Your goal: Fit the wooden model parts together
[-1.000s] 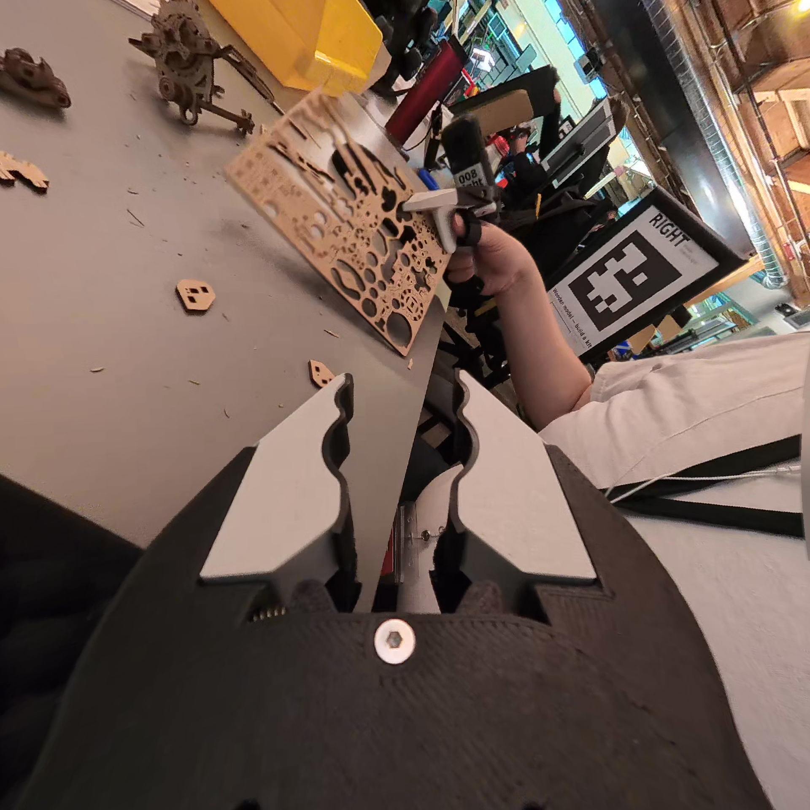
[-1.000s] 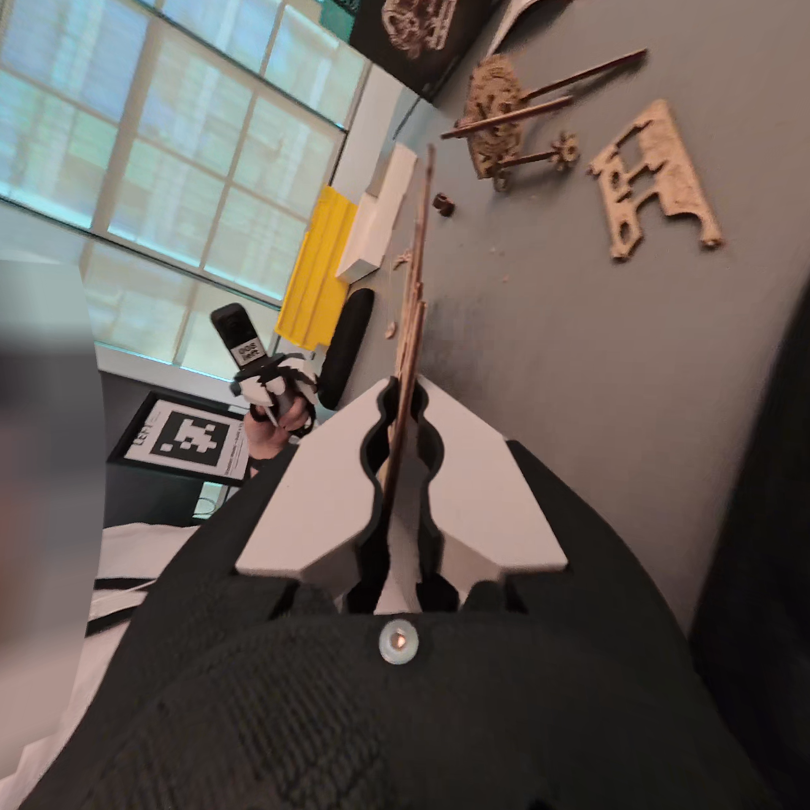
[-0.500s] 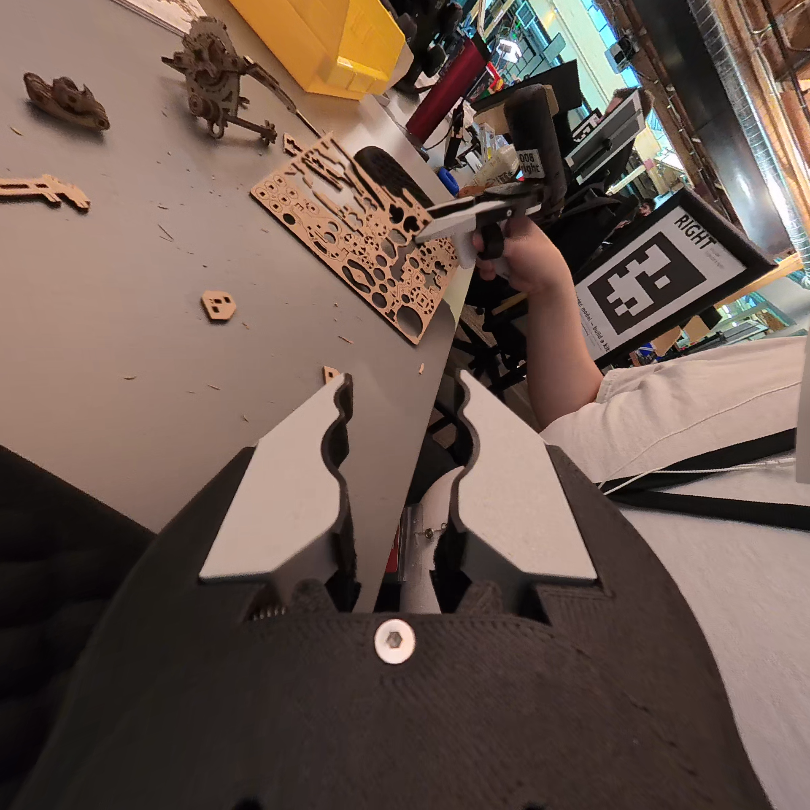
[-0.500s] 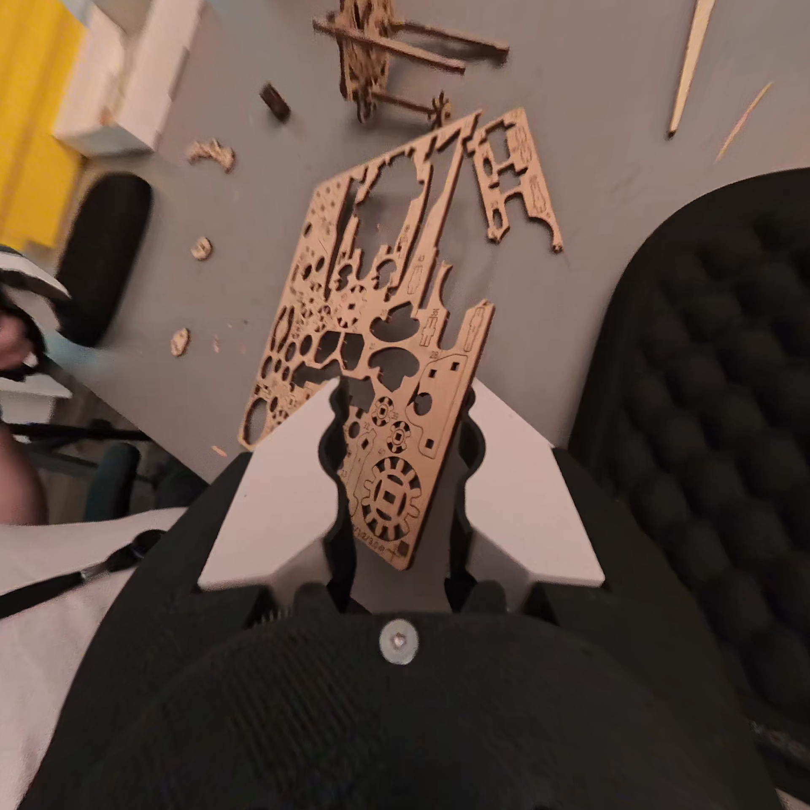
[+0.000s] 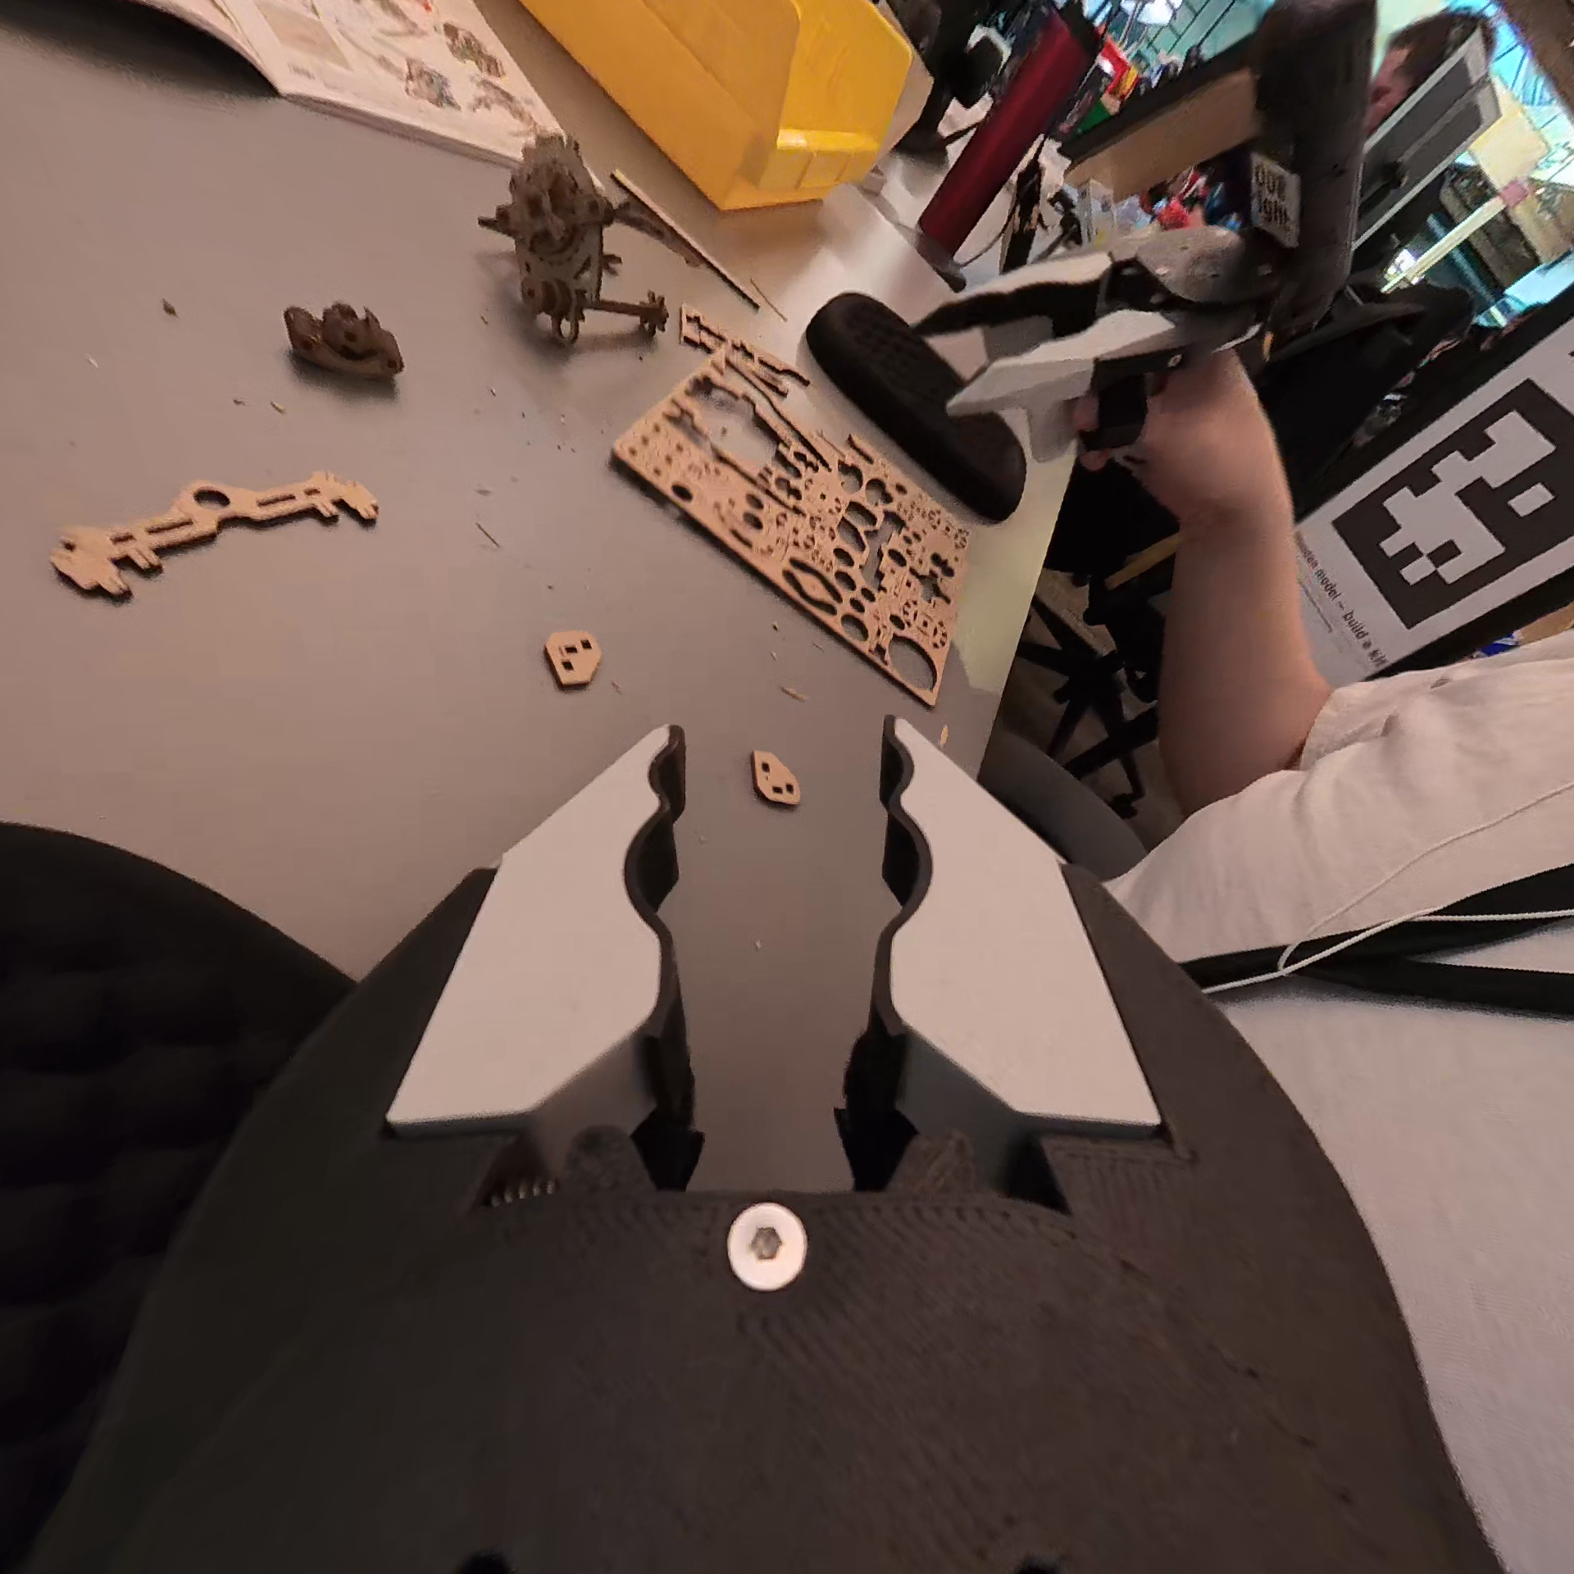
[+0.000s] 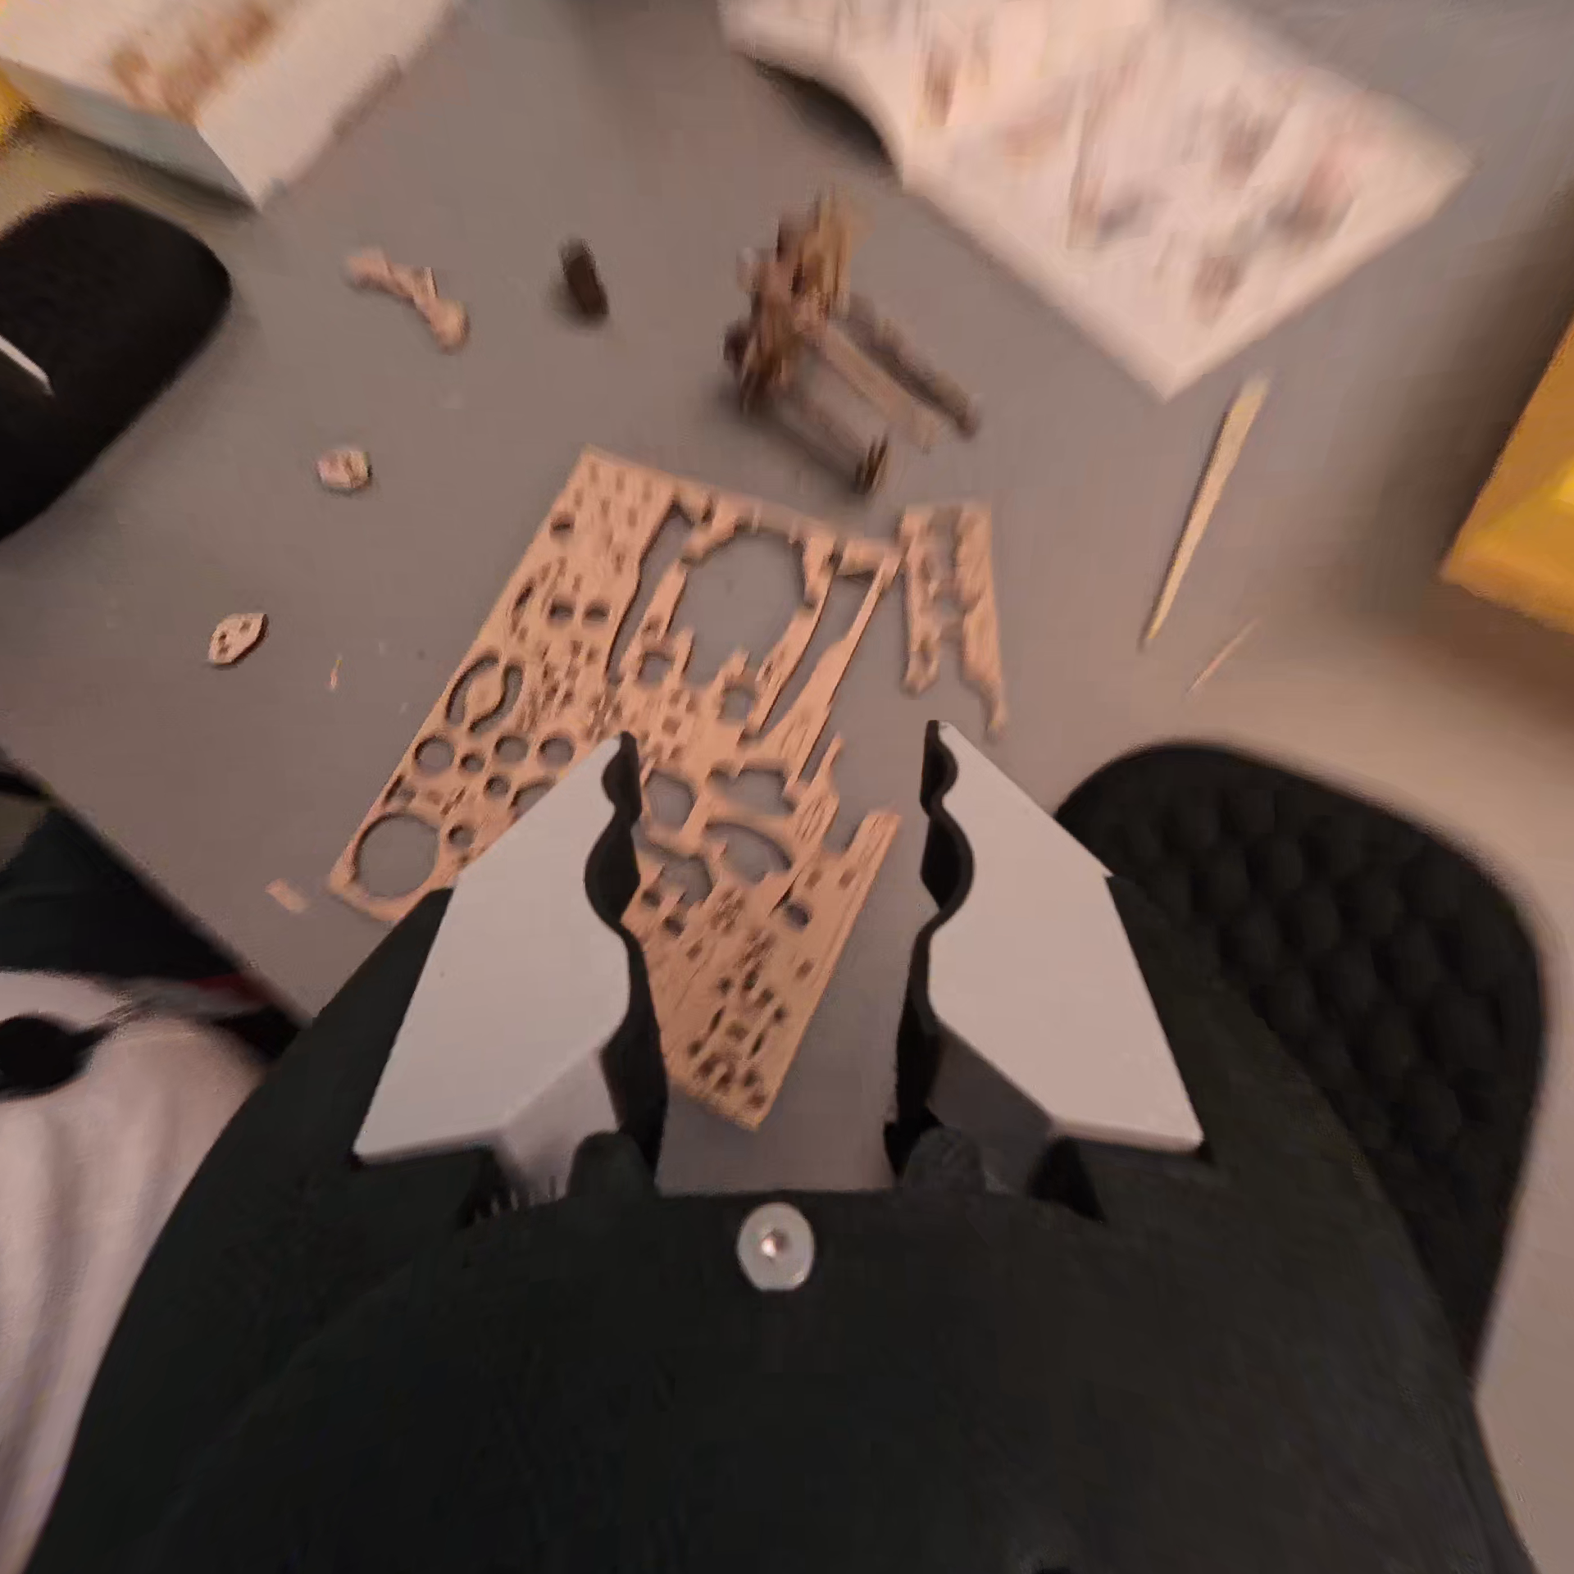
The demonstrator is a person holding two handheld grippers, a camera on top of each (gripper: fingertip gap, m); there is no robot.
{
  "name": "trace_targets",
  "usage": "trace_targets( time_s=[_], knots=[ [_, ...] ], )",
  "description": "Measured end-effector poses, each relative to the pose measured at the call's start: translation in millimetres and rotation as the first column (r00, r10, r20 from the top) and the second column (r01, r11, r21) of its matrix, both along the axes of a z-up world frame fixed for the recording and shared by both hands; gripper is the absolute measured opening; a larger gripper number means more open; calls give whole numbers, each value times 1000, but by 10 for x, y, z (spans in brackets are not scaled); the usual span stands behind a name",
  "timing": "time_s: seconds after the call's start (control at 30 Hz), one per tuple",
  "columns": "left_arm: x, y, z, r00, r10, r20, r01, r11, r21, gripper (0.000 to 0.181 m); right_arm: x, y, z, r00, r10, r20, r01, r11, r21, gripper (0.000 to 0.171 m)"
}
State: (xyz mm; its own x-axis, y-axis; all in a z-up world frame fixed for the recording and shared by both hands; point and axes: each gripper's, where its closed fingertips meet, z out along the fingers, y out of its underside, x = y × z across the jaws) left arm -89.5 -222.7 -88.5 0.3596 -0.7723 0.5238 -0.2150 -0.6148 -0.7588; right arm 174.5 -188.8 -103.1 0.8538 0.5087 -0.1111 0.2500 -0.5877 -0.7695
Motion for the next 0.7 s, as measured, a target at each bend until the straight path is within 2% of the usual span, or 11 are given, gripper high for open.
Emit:
trace_targets(
  time_s=[0.07,0.13,0.17,0.2,0.27,0.33,0.43,0.57,0.6,0.67,0.7],
  knots=[
    [27,91,63,1000,8,30,-9,999,32,44,36,242,367,999,29,23,-35,958,285,67],
    [67,215,151,998,12,60,-17,996,84,44,61,425,800,999,41,-5,-31,842,539,67],
    [92,284,203,997,12,72,-20,993,114,45,43,488,994,996,75,-41,-33,778,627,76],
    [124,352,261,997,7,81,-19,988,152,45,35,563,1163,990,107,-94,-14,727,686,94],
    [190,512,385,996,1,91,-25,965,262,45,-6,710,1378,966,194,-173,-10,694,720,99],
    [265,675,490,996,-7,84,-26,925,379,44,-7,856,1589,948,247,-202,-2,640,768,89],
    [408,901,595,997,-33,72,-8,862,507,41,87,1095,1827,960,233,-154,11,521,854,60],
    [642,1192,657,991,-52,126,-15,876,482,35,127,1437,1744,984,170,-52,-45,520,853,40],
    [690,1266,671,988,-46,145,-27,885,464,33,141,1469,1711,988,154,-33,-50,505,862,31],
    [756,1410,684,986,-14,165,-62,894,444,29,164,1476,1626,991,134,-6,-60,475,878,29],
    [773,1464,678,986,4,164,-78,892,445,26,184,1467,1573,992,125,0,-60,471,880,20]
  ],
)
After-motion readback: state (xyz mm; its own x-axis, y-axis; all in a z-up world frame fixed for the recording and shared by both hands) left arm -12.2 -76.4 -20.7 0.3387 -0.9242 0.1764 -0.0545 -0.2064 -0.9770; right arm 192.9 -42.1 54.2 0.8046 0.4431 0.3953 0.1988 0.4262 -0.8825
